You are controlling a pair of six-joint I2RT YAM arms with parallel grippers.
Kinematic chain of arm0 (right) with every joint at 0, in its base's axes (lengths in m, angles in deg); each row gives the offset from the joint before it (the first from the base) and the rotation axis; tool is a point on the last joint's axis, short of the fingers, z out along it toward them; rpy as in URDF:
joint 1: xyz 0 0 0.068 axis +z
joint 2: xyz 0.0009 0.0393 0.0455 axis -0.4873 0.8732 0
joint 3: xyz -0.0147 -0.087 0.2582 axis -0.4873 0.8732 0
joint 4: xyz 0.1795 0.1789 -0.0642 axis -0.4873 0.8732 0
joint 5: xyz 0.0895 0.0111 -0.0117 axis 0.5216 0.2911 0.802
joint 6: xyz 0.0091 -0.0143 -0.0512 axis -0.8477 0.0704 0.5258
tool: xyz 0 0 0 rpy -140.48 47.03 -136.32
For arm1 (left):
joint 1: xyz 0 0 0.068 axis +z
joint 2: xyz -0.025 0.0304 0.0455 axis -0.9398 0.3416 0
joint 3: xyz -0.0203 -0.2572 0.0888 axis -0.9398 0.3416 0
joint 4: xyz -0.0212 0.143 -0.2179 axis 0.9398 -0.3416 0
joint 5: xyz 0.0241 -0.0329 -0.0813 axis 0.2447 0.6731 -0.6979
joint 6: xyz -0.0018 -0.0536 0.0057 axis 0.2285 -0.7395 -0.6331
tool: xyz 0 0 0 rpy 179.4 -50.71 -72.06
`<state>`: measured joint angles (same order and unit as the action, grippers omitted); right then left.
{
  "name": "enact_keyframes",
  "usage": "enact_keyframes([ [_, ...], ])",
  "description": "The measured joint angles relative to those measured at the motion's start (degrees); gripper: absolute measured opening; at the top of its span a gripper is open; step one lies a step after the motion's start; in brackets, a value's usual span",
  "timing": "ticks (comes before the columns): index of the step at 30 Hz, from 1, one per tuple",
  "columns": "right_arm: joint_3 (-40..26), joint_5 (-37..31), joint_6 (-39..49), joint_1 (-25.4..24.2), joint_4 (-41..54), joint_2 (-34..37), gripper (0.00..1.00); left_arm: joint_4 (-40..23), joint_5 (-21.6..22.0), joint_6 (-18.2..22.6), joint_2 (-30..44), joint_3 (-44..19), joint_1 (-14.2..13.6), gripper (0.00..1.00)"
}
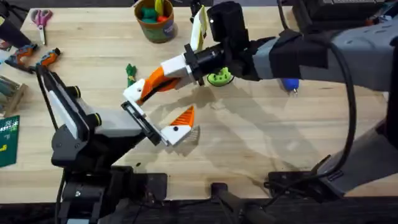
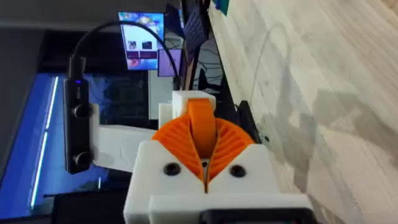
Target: Pick up the gripper from the table and insert it into the empty holder that is missing its gripper. Then pick up a screw, insert it into the mounting hole, and use the screwdriver to tighten it. Finally, clean up the table by picking up the vegetable and placing it into the bucket.
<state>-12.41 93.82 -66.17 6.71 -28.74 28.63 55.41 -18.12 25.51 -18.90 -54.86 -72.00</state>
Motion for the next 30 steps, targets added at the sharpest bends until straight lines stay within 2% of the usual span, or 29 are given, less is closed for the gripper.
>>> enact_keyframes([
  [17,0.0,0.3,-0.3,0.0,0.1,-0.1,0.013,0.0,0.3,0.0,0.0,0.0,0.0,0.986],
  [21,0.0,0.4,-0.1,0.0,0.7,-0.1,0.220,0.1,-0.4,0.7,0.0,0.0,0.0,0.986],
  [25,0.0,0.1,0.0,0.2,1.1,0.1,0.370,0.0,-1.2,1.8,-0.1,0.0,-0.4,0.985],
  [30,0.0,0.2,0.3,0.1,1.3,0.2,0.474,0.1,-1.3,2.5,-0.1,0.0,-0.4,0.986],
])
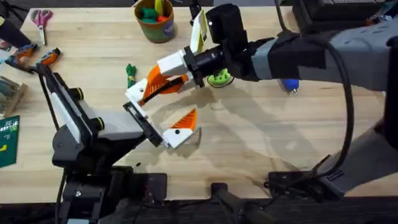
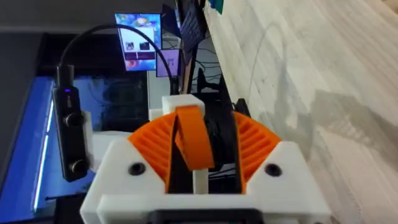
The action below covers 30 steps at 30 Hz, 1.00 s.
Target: Pick up the gripper from the table and insert it into the empty holder that is missing its gripper. Then pick up a screw, insert it into the mounting hole, and use the screwdriver to tighten it. Finally, clean up the table by picking up the vegetable and placing it into the bucket.
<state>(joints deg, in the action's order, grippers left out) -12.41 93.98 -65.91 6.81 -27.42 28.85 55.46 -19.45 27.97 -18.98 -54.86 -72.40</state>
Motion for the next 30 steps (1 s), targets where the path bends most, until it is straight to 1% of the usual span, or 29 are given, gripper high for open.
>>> enact_keyframes([
  [5,0.0,1.3,0.8,-1.2,0.0,0.2,0.555,0.0,-1.3,0.8,0.0,0.0,0.0,0.985],
  [8,0.0,2.1,0.8,-2.6,-0.2,0.2,0.609,-0.1,-3.2,0.8,0.0,0.0,-0.7,0.985],
  [11,0.0,3.2,0.8,-4.3,-0.4,0.2,0.664,-0.3,-4.4,0.8,0.0,0.0,-0.9,0.985],
  [16,0.0,4.8,1.7,-8.0,-1.1,0.2,0.708,-0.3,-5.2,0.8,0.0,0.0,-0.9,0.985],
  [19,0.0,5.4,5.1,-11.1,-1.1,0.2,0.880,-0.3,-5.5,0.8,0.0,0.0,-0.9,0.986],
  [21,0.0,5.1,8.0,-13.1,0.9,0.2,0.896,-0.3,-5.5,0.8,0.0,0.0,-0.9,0.985],
  [24,0.0,1.9,14.2,-15.9,9.4,0.2,0.904,-0.3,-5.5,0.8,0.0,0.0,-0.9,0.985],
  [25,0.0,0.2,16.6,-16.6,12.0,0.2,0.940,-0.4,-5.6,0.8,0.0,0.0,-0.9,0.985],
  [26,0.0,-5.5,23.2,-17.8,15.9,0.2,0.971,-0.4,-5.6,0.8,0.0,0.0,-0.9,0.985],
  [28,-0.1,-8.5,26.5,-18.0,17.6,0.2,0.972,-0.4,-5.6,0.8,0.0,0.0,-0.9,0.987],
  [30,-1.1,-11.8,30.2,-18.0,22.2,0.2,0.973,-0.4,-5.6,0.8,0.0,0.0,-0.9,0.986],
])
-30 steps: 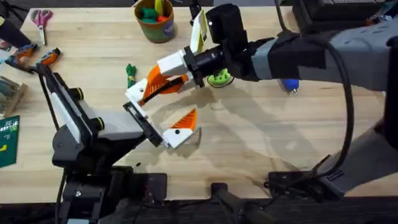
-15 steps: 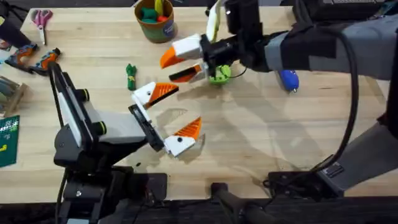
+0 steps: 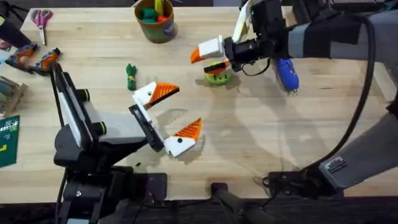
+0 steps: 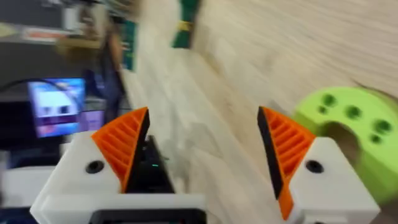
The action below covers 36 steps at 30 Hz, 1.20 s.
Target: Pick up the gripper from the table and insert it into the empty holder that is missing its gripper. Then pick up a screw, insert it into the mounting hole, and use the screwdriver to tighten it. Finally, clean up the table by picking up the vegetable and placing it into the bucket.
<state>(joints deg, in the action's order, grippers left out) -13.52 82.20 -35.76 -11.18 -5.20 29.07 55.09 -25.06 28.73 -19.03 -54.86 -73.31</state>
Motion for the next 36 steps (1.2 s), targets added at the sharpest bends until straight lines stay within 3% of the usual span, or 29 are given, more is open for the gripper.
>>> enact_keyframes([
  [9,-15.3,-17.8,19.4,2.0,30.8,-4.7,0.990,0.0,0.0,0.0,0.0,0.0,0.0,0.985],
  [13,-20.4,-27.8,26.8,3.3,38.9,-6.9,0.991,0.0,0.0,0.0,0.0,0.0,0.0,0.985],
  [20,-21.6,-41.5,33.2,6.3,42.3,-7.2,0.991,0.0,0.0,0.0,0.0,0.0,0.0,0.985],
  [27,-21.6,-52.3,34.7,12.9,42.2,-7.2,0.991,0.0,0.0,0.0,0.0,0.0,0.0,0.985],
  [36,-21.6,-56.5,34.6,14.8,42.1,-7.2,0.990,0.0,0.0,0.0,0.0,0.0,0.0,0.986],
])
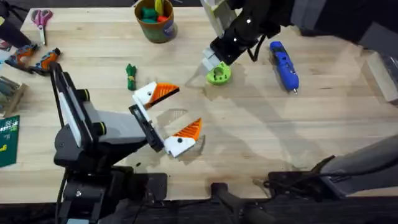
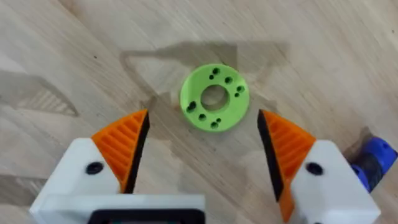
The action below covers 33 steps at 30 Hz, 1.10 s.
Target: Pick up the gripper from the table and insert it into the empty holder that is missing its gripper. Then pick up a screw, insert it into the mounting hole, and use the screwdriver to tighten it. Finally, clean up the table by picking up the vegetable and placing it into the bucket.
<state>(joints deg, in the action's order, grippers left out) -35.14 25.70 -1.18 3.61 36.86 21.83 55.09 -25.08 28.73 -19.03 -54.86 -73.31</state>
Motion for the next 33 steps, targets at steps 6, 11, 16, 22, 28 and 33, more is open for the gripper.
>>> enact_keyframes([
  [6,0.0,-0.8,-7.4,-0.5,0.4,1.0,0.991,0.0,0.0,0.0,0.0,0.0,0.0,0.986],
  [11,0.0,-0.7,-14.5,-0.5,1.3,5.1,0.984,0.0,0.0,0.0,0.0,0.0,0.0,0.986],
  [16,0.0,2.2,-17.8,-0.5,2.4,7.0,0.962,0.0,0.0,0.0,0.0,0.0,0.0,0.985],
  [22,0.0,3.6,-21.3,0.4,1.4,7.2,0.940,0.0,0.0,0.0,0.0,0.0,0.0,0.985],
  [28,0.0,3.6,-22.1,1.7,1.2,8.0,0.932,0.0,0.0,0.0,0.0,0.0,0.0,0.985],
  [33,0.0,3.6,-22.3,2.0,1.2,10.1,0.929,0.0,0.0,0.0,0.0,0.0,0.0,0.985],
])
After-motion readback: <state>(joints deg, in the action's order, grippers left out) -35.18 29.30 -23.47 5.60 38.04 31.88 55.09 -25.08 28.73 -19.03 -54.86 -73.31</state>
